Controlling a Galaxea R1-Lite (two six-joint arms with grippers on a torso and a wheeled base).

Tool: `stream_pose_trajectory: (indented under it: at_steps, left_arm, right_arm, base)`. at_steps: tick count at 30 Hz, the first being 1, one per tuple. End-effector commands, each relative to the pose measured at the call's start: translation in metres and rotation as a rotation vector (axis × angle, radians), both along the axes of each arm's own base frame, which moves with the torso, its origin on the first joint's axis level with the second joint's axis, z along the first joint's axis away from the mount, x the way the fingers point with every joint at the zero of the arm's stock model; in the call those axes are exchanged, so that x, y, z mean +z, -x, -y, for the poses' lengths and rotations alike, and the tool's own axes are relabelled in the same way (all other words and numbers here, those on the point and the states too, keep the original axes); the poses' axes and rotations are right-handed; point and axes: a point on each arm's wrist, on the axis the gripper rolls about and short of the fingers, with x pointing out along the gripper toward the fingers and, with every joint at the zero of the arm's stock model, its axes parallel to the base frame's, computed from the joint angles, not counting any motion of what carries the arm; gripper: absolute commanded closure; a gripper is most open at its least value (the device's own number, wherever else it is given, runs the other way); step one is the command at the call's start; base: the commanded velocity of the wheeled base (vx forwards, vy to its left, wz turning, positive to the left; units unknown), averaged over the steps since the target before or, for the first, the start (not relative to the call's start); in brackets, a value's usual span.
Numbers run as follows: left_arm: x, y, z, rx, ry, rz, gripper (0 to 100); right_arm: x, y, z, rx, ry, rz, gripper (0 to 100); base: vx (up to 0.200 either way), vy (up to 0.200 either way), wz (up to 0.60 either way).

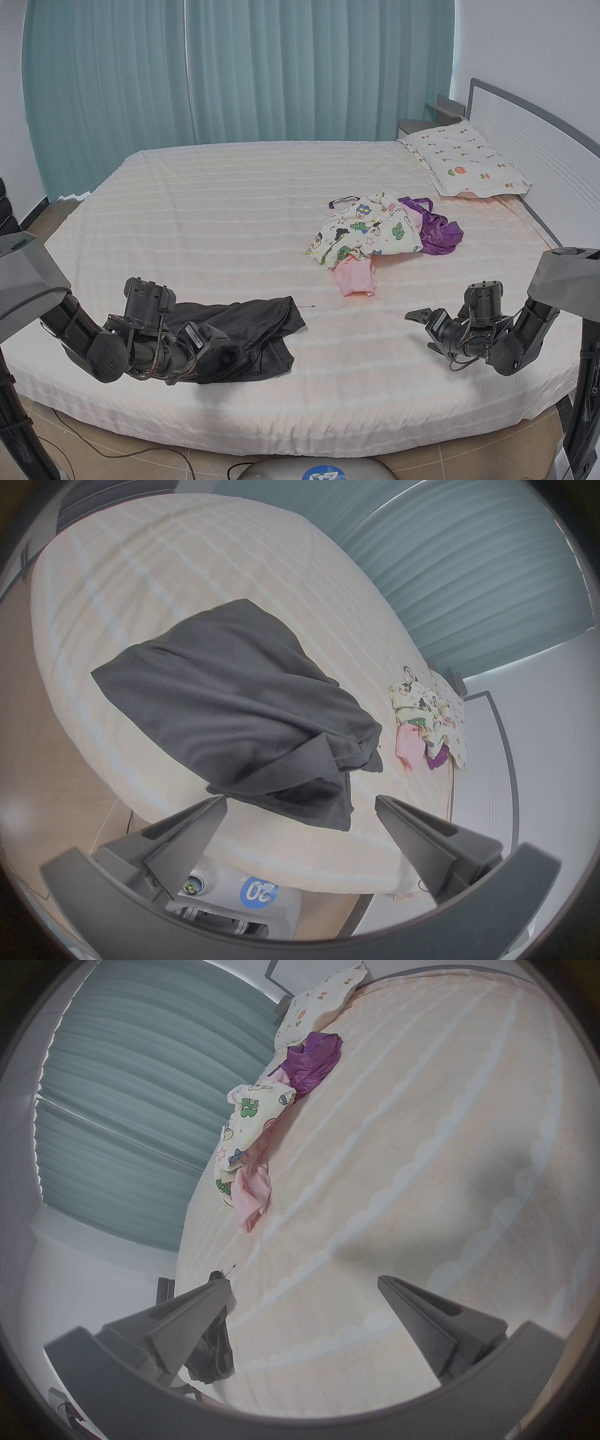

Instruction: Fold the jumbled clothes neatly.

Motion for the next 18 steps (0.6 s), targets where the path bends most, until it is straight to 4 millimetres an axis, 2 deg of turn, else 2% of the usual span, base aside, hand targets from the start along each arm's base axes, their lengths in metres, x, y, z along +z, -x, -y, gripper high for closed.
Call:
stream_pose_trajectory:
  at_steps: [1,6,18]
  left_arm:
    - [0.000,-0.003,-0.009,0.021,0.014,-0.003,0]
    - [0.003,-0.007,-0.018,0.038,0.031,0.006,0]
    - [0.008,-0.016,-0.035,0.085,0.068,0.032,0]
  right_arm:
    - [0.003,0.001,-0.003,0.008,-0.003,0.008,0]
    - [0.009,0.005,-0.013,0.038,-0.007,0.021,0]
    - [0.011,0.013,-0.063,0.168,-0.003,0.050,0]
  base:
    - [0.000,0.200,0.00]
    - [0.000,0.200,0.00]
    - [0.000,0.200,0.00]
